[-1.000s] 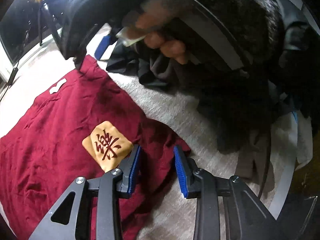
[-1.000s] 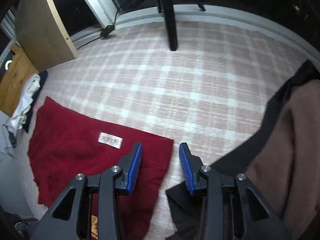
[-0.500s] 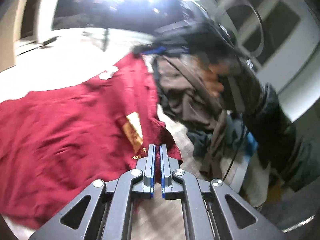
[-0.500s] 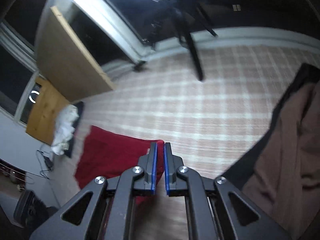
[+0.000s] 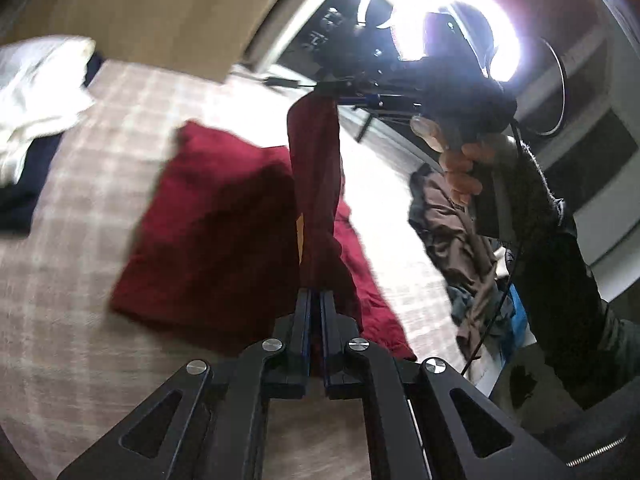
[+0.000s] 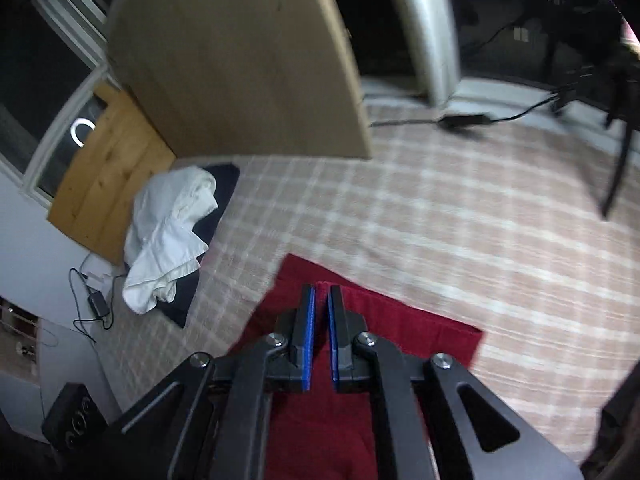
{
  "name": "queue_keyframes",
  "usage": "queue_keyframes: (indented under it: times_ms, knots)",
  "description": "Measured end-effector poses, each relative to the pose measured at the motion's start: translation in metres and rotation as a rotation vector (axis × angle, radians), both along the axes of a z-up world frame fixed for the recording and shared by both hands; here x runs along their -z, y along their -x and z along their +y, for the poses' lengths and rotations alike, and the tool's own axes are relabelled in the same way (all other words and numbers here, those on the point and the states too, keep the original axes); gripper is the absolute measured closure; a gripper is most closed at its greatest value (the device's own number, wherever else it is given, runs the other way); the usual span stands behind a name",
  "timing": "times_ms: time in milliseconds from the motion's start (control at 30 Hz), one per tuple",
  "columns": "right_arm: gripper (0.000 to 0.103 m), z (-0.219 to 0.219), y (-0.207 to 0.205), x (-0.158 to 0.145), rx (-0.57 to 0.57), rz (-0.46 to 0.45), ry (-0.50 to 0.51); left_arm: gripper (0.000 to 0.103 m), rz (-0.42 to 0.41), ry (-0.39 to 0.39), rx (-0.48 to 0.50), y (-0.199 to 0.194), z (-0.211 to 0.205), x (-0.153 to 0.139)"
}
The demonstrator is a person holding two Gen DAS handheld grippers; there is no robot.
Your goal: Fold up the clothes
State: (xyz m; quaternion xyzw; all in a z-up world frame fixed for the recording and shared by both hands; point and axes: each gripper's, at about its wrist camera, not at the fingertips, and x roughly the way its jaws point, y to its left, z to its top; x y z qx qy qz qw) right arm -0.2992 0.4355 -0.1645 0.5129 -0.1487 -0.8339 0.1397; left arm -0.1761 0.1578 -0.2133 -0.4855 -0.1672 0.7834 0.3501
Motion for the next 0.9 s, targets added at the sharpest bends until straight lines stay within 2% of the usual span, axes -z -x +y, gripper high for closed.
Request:
queue_keyframes:
  times_ms: [133,267,367,433,500,533,600,633,700,733,767,833,900]
  knots:
    - [0.097,-0.030,0.023,0.023,0.013,-0.034,-0.033,0.100,-0.031,-0.012,-0.032,0.014,-0.025,0.017]
    - [0.097,-0.042,0.039,0.036,0.031,-0.066,-0.036,0.100,-0.044,-0.006,-0.036,0.023,-0.038,0.026]
    - [0.095,-0.055,0.052,0.051,-0.015,-0.113,-0.016,0.099,-0.066,0.018,-0.026,0.030,-0.042,0.034]
    - [0.088,-0.057,0.053,0.049,-0.027,-0.110,0.004,0.100,-0.100,0.041,-0.028,0.033,-0.046,0.039]
    - [0.088,-0.055,0.051,0.042,-0.028,-0.091,0.028,0.100,-0.115,0.067,-0.036,0.033,-0.054,0.039]
    - [0.085,-0.052,0.048,0.036,-0.025,-0.073,0.045,0.100,-0.110,0.078,-0.041,0.033,-0.058,0.034]
    - [0.068,-0.028,0.029,0.015,0.012,-0.004,0.079,0.099,-0.084,0.091,-0.043,0.038,-0.066,0.020]
    - [0.054,-0.015,0.018,0.005,0.036,0.030,0.084,0.096,-0.068,0.096,-0.043,0.041,-0.069,0.012]
    - [0.051,0.011,-0.005,-0.002,0.108,0.071,0.027,0.088,-0.031,0.115,-0.032,0.057,-0.062,-0.002]
    - [0.051,0.025,-0.016,0.000,0.150,0.068,-0.022,0.080,-0.017,0.128,-0.027,0.070,-0.053,-0.007]
    - [0.051,0.037,-0.026,0.005,0.187,0.056,-0.056,0.078,-0.012,0.141,-0.017,0.083,-0.042,-0.010]
    - [0.051,0.061,-0.042,0.025,0.241,-0.006,-0.065,0.073,0.001,0.165,0.003,0.110,-0.020,-0.016]
    - [0.051,0.079,-0.050,0.044,0.293,-0.061,-0.015,0.073,0.017,0.197,0.019,0.135,0.007,-0.015]
